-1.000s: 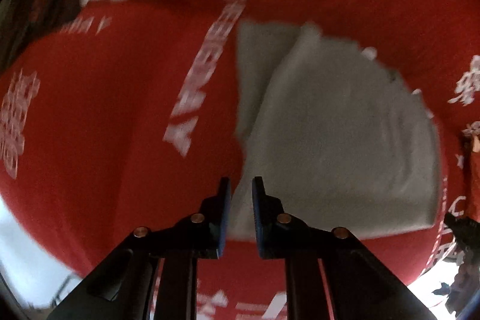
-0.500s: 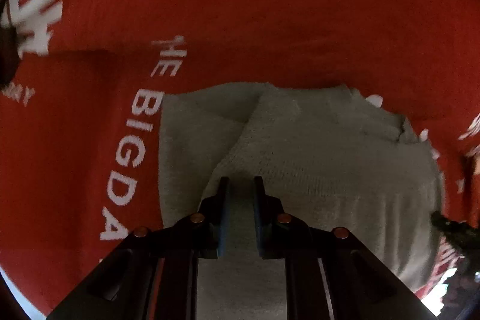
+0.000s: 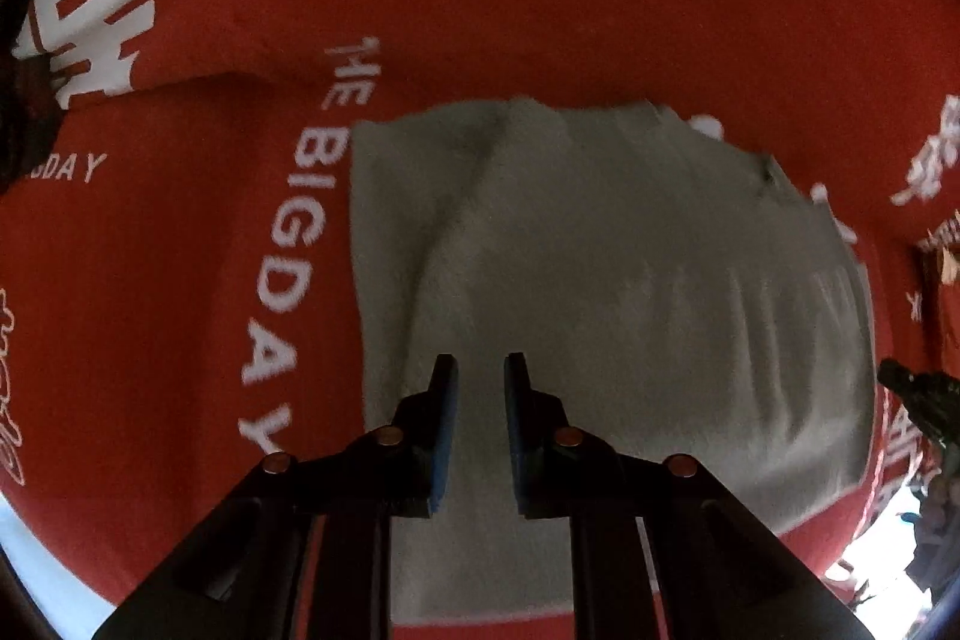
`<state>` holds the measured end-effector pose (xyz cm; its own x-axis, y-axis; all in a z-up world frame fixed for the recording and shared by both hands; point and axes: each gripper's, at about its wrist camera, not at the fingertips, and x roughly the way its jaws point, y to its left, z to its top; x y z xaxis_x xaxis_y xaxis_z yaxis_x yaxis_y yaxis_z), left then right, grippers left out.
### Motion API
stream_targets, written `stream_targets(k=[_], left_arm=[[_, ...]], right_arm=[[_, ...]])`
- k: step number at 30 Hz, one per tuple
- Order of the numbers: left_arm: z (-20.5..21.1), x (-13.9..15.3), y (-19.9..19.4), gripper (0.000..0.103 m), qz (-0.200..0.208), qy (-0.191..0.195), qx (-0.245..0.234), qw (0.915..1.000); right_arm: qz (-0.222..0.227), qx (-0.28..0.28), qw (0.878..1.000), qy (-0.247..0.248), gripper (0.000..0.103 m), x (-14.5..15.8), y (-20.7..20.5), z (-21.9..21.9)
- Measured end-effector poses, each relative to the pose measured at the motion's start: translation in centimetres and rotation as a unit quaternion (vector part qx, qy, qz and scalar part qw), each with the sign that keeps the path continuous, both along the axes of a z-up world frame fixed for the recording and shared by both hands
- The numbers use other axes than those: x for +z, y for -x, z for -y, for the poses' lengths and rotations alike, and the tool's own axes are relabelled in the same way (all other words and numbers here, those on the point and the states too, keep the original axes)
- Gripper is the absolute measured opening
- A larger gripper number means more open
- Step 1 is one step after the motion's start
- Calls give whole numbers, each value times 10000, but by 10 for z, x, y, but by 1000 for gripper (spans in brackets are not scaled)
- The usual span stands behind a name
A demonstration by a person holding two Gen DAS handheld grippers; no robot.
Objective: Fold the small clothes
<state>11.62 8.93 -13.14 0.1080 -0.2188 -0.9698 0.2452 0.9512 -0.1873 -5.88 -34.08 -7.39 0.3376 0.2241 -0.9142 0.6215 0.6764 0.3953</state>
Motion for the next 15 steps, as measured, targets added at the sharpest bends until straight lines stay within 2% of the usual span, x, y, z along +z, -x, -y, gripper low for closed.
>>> stream_targets(k=[2,3,4,5,7,8,9,11,15], left_arm=[[6,2,8,20,-72,-91,-52,9999],[8,4,12,50,-85,-192,-67,9998],[8,7,15,90,-45,-237,-30,9997],[7,12,18,100,82,-276,48,9996],[6,23,23,102,193,-336,72,9992],[5,25,24,102,145,-358,73,9992],[5,25,25,102,83,-363,111,9992],[4,28,28,102,8,-351,144,9993],[5,28,39,102,-55,-532,70,9985]], right_arm=[[-13,38,10000,-71,11,1,4,-11],[-15,65,9999,-102,11,2,6,-16],[-21,115,9998,-146,11,4,8,-22],[-31,156,9997,-172,11,5,10,-28],[-52,263,9994,-226,12,6,13,-41],[-59,312,9992,-243,17,6,14,-47],[-66,371,9990,-258,21,7,15,-53],[-80,523,9983,-256,47,8,16,-69],[-144,765,9961,-406,57,5,20,-97]])
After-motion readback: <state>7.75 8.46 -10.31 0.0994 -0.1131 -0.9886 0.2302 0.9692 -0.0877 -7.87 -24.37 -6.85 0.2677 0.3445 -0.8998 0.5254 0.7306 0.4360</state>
